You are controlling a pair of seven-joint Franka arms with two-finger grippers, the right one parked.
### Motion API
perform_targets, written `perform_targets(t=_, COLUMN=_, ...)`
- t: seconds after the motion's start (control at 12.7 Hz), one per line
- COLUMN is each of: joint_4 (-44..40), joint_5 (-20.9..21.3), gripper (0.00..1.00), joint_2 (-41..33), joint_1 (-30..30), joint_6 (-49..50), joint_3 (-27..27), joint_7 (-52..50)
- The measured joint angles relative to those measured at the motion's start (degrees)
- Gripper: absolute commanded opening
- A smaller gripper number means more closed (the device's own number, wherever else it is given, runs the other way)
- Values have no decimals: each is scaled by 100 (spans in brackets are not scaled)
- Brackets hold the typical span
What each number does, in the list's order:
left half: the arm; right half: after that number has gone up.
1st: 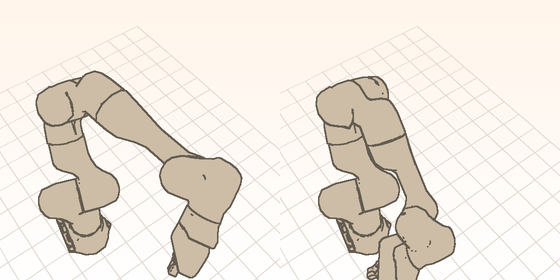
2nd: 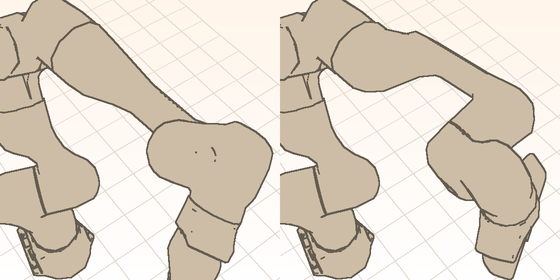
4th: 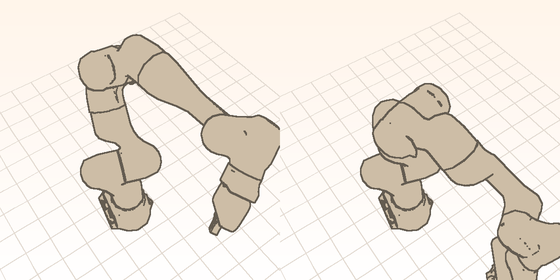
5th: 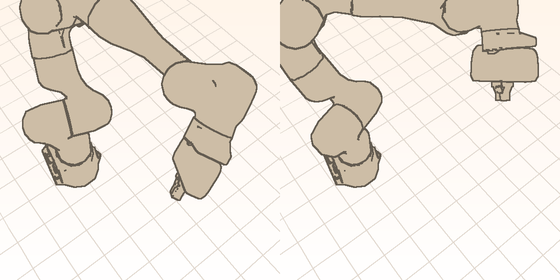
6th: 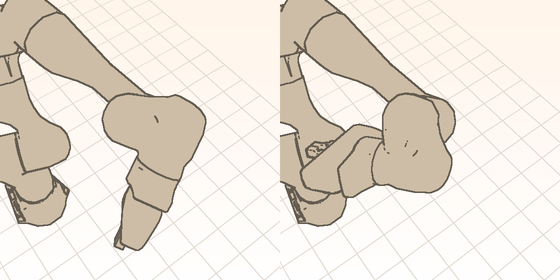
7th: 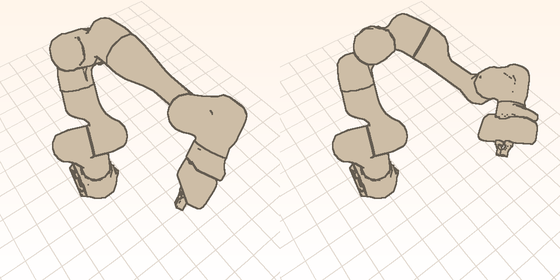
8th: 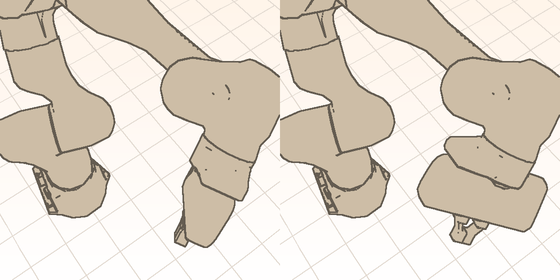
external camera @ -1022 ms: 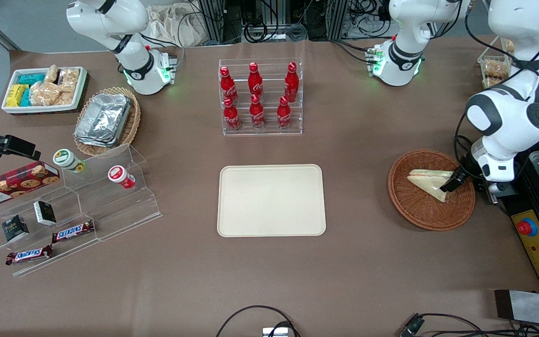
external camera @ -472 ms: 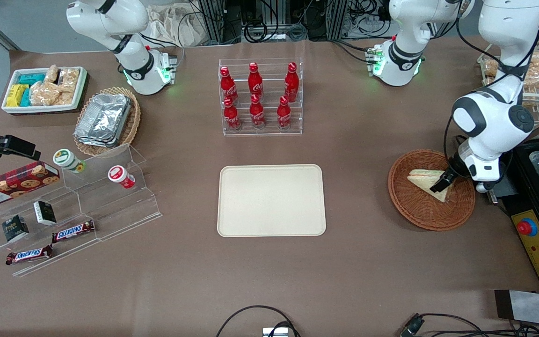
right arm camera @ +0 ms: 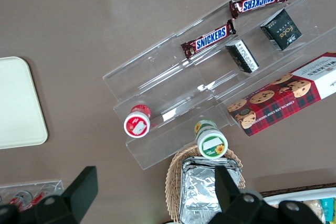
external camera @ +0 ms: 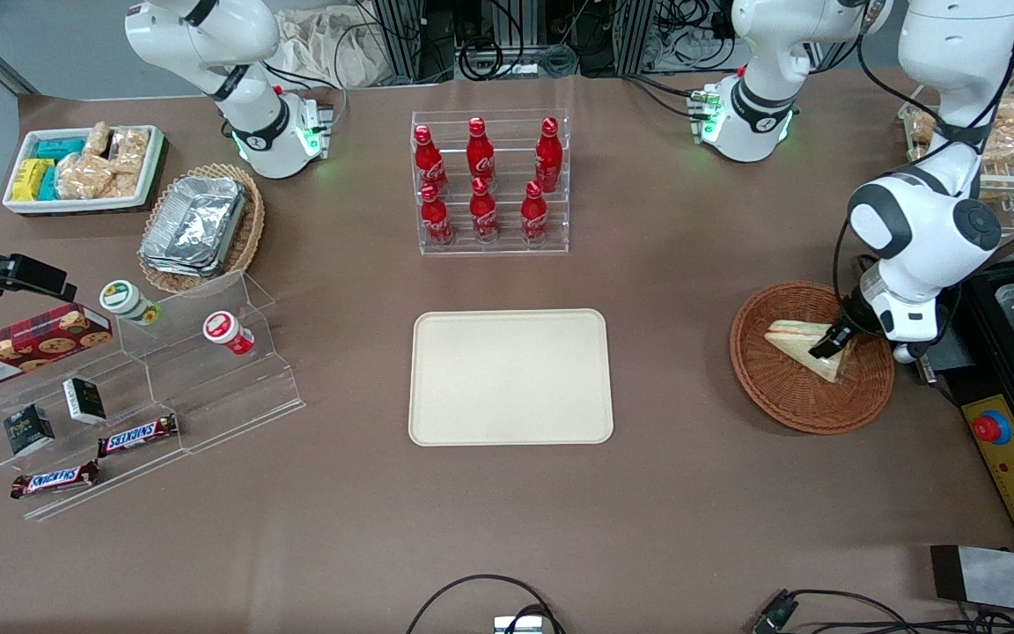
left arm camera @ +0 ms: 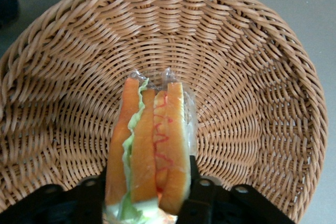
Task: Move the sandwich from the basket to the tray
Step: 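Lower the open left gripper over the wrapped sandwich in the basket, then close the left gripper on the sandwich and lift it up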
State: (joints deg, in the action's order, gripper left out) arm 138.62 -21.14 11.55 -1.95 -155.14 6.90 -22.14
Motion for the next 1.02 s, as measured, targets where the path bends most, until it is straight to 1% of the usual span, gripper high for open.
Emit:
perform_targets(t=0.31, joint_4=-1, joint_5=0, gripper=15, joint_2=-9, joint_1=0, joint_6=-1, joint_3=-1, joint_7=127)
perform_targets(t=0.63, joint_4=-49, joint_5=39, gripper=15, joint_2=-232, joint_1=-6, joint_6=221, joint_3=-10, joint_7=586)
perform_targets(t=0.71, joint_4=-88, joint_5=152, gripper=15, joint_2=-371, joint_1=-9, joint_6=423, joint_3=-10, joint_7=689)
perform_targets(t=0.87, joint_4=-231, joint_5=702, gripper=15, joint_2=-688, joint_1=-13, joint_6=987, joint_3=-12, joint_7=711)
perform_targets(t=1.02, joint_4=-536, joint_5=1109, gripper=15, joint_2=-975, joint_1=-15, joint_6=1722, joint_3=-13, joint_7=712)
